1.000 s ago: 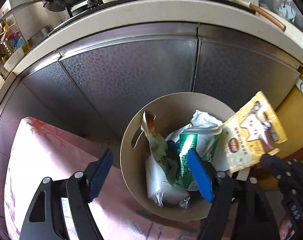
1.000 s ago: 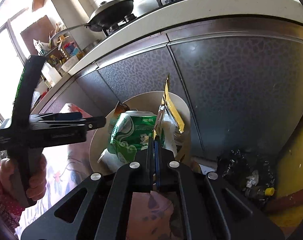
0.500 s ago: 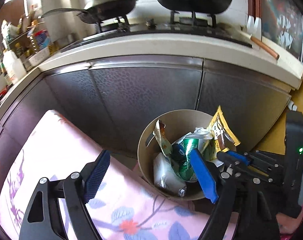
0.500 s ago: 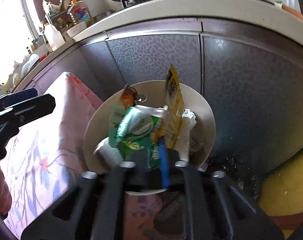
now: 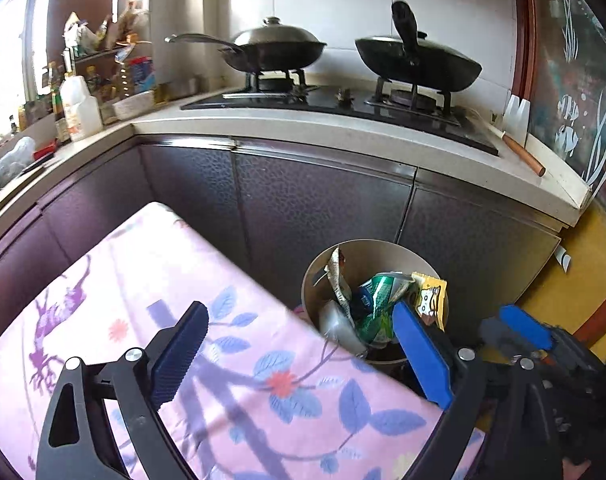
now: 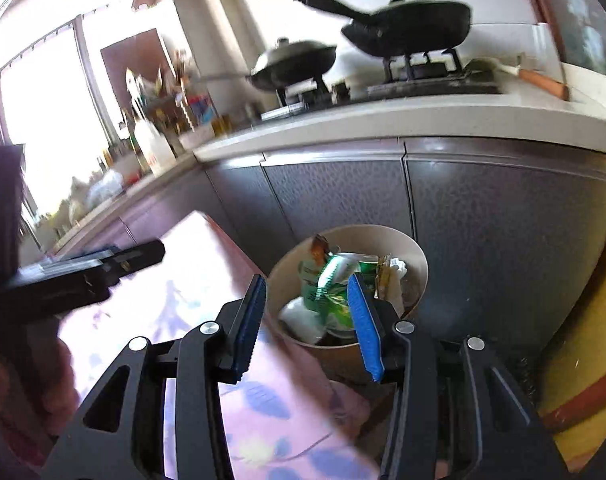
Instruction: Collect trash
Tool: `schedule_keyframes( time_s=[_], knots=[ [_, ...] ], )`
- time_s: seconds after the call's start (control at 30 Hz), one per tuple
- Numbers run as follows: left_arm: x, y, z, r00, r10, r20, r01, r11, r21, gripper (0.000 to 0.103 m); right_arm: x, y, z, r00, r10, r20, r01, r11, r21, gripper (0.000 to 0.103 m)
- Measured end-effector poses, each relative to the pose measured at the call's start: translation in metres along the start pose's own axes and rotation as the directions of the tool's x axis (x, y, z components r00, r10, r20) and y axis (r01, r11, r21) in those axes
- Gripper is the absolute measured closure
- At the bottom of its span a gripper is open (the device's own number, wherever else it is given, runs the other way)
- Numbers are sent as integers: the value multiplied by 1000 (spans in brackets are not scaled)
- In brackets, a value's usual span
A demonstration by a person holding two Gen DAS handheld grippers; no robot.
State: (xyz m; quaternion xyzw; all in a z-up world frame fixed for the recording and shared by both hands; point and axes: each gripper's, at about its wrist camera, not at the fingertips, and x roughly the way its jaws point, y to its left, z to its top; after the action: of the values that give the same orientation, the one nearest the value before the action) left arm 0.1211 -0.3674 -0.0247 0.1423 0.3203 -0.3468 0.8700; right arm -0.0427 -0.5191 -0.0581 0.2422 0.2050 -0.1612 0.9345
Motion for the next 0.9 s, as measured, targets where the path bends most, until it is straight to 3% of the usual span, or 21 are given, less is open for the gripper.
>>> schedule_keyframes(
  time_s=[0.2, 0.43, 0.47, 0.5, 0.53, 0.9],
  knots=[
    [-35, 6, -18, 1000, 11, 29, -11, 1000, -13, 4, -41, 15, -12, 998, 19, 54, -21, 998, 54, 56],
    [-69, 8, -38, 999, 35, 28, -35, 999, -18, 4, -79, 37, -30, 998, 17, 57, -19, 999, 49, 54],
    [-72, 8, -40, 999, 32, 28, -32, 999, -17, 4, -83, 38, -32, 998, 16, 57, -18, 999, 48, 53],
    [-76, 8, -42, 999, 31, 31, -30, 999, -17, 4, -87, 41, -33, 998, 13, 60, -16, 999, 46, 41],
    [-79, 8, -44, 999, 31, 34, -30, 999, -18, 4, -92, 45, -35, 998, 4, 69, -7, 999, 43, 36],
    [-108, 14, -62, 995, 65, 72, -63, 998, -30, 4, -114, 62, -37, 996, -3, 87, 3, 1000, 6, 31]
  ],
)
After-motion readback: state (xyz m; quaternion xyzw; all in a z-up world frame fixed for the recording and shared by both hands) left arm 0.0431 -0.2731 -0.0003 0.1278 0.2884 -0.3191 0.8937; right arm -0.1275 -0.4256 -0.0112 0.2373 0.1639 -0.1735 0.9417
